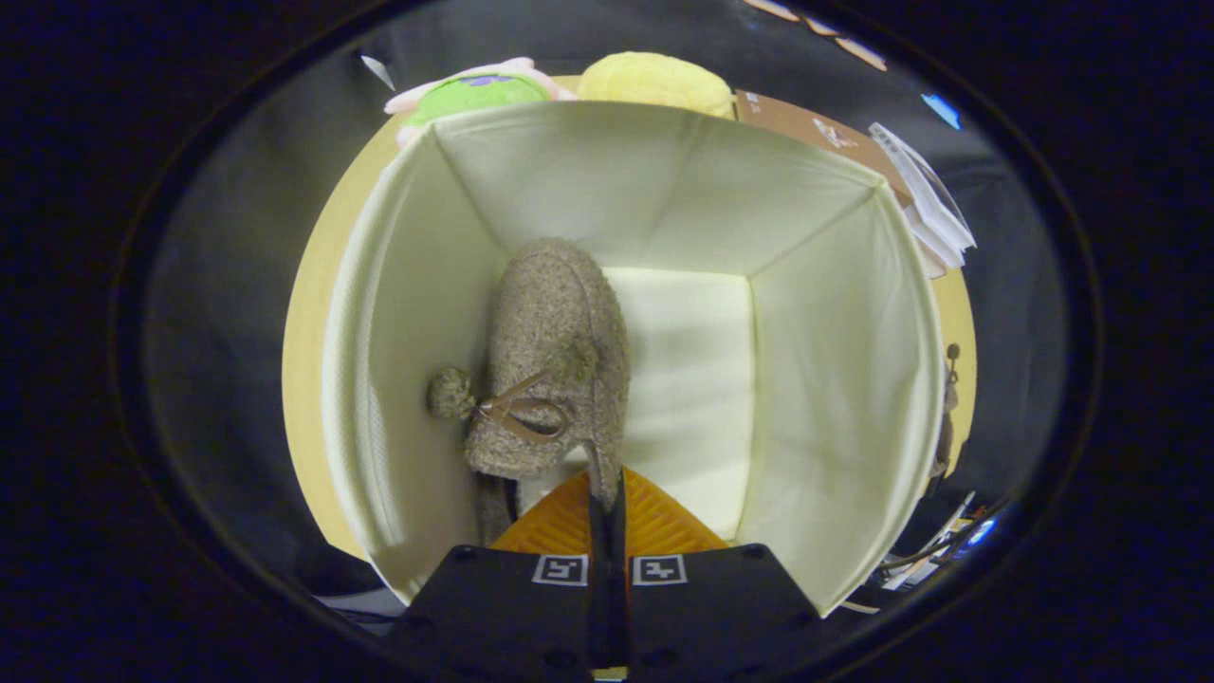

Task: Open the storage box then place both shoes into the box .Put the left shoe in first, then the right shoe, with the right side of both shoes facing outward in a uniform manner.

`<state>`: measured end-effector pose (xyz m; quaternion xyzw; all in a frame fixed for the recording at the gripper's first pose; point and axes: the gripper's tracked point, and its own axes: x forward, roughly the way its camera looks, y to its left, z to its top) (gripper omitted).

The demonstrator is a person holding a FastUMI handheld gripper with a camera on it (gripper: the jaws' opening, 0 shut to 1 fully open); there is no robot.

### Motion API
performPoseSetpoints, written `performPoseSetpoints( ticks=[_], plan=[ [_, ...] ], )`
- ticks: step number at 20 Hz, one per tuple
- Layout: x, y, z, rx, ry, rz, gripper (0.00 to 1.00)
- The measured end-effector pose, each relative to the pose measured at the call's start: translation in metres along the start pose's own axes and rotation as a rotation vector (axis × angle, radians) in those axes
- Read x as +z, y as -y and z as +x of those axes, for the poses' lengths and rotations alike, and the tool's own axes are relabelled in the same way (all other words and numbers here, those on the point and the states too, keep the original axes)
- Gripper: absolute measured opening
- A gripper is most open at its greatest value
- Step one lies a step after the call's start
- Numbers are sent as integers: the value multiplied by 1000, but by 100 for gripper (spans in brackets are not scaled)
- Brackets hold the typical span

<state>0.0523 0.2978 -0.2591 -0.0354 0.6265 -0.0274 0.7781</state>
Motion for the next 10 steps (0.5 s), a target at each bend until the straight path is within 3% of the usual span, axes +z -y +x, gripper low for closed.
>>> performPoseSetpoints(
  ticks=[3,6,10],
  plan=[
    [-7,3,5,-12,-38,-52,11],
    [-15,18,-6,-48,-51,-54,44],
    [-11,36,-31,-8,-24,21,89]
  ],
)
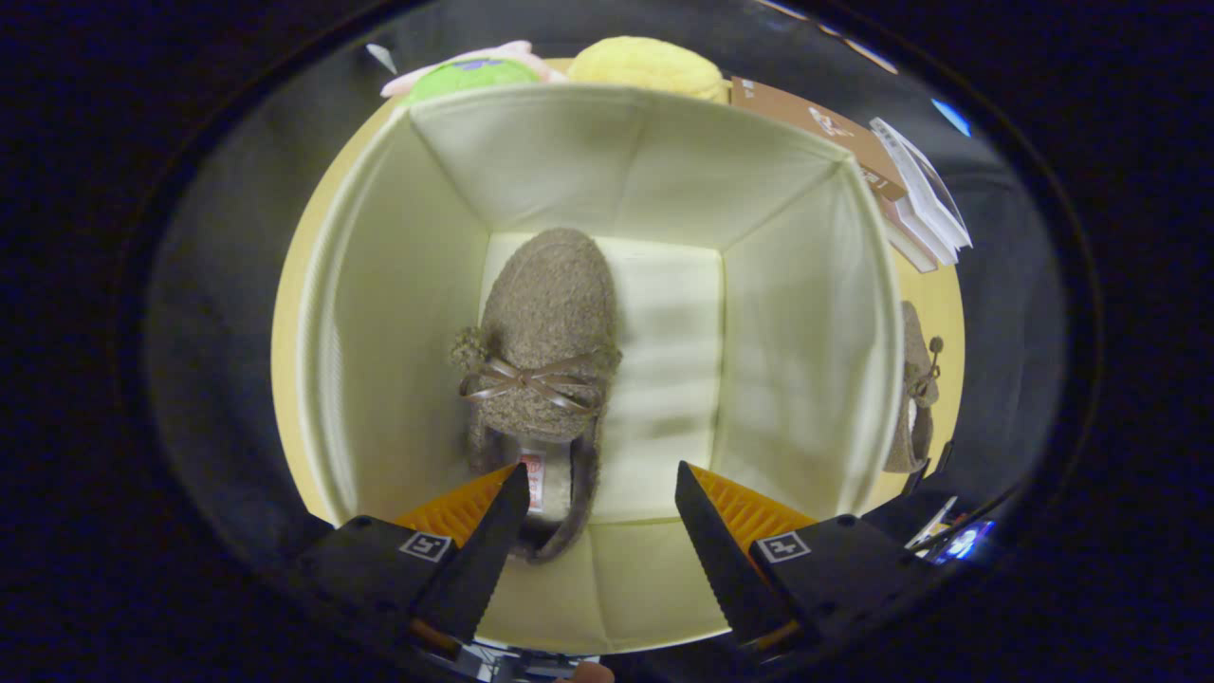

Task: Open the storage box then place both shoes into the box .Put the left shoe in first, then the right shoe, with the right side of both shoes facing outward in a uniform manner.

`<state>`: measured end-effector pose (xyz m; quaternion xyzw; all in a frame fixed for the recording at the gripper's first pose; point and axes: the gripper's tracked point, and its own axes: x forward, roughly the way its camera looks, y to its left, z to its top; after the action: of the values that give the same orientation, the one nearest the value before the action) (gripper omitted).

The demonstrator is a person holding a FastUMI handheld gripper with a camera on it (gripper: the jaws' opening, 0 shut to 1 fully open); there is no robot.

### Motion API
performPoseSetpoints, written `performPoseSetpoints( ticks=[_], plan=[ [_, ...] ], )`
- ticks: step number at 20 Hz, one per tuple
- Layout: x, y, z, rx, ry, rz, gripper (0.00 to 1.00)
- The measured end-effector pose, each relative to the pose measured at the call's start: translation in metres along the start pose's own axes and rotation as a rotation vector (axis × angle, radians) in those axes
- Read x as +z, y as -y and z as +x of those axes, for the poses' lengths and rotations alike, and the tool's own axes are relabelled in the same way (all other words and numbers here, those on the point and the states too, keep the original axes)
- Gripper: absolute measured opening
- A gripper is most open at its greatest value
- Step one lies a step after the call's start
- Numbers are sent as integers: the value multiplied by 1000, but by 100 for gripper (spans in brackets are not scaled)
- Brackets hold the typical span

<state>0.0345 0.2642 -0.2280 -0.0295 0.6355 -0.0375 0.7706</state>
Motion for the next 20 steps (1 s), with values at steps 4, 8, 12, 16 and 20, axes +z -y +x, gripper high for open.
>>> performPoseSetpoints(
  ticks=[4,8,12,16,20],
  plan=[
    [9,41,-37,-38,69,47,100],
    [12,84,-65,-78,114,104,98],
    [9,149,-86,-183,142,157,99],
    [9,227,-85,-284,156,248,99],
    [2,293,-63,-347,121,278,98]
  ],
)
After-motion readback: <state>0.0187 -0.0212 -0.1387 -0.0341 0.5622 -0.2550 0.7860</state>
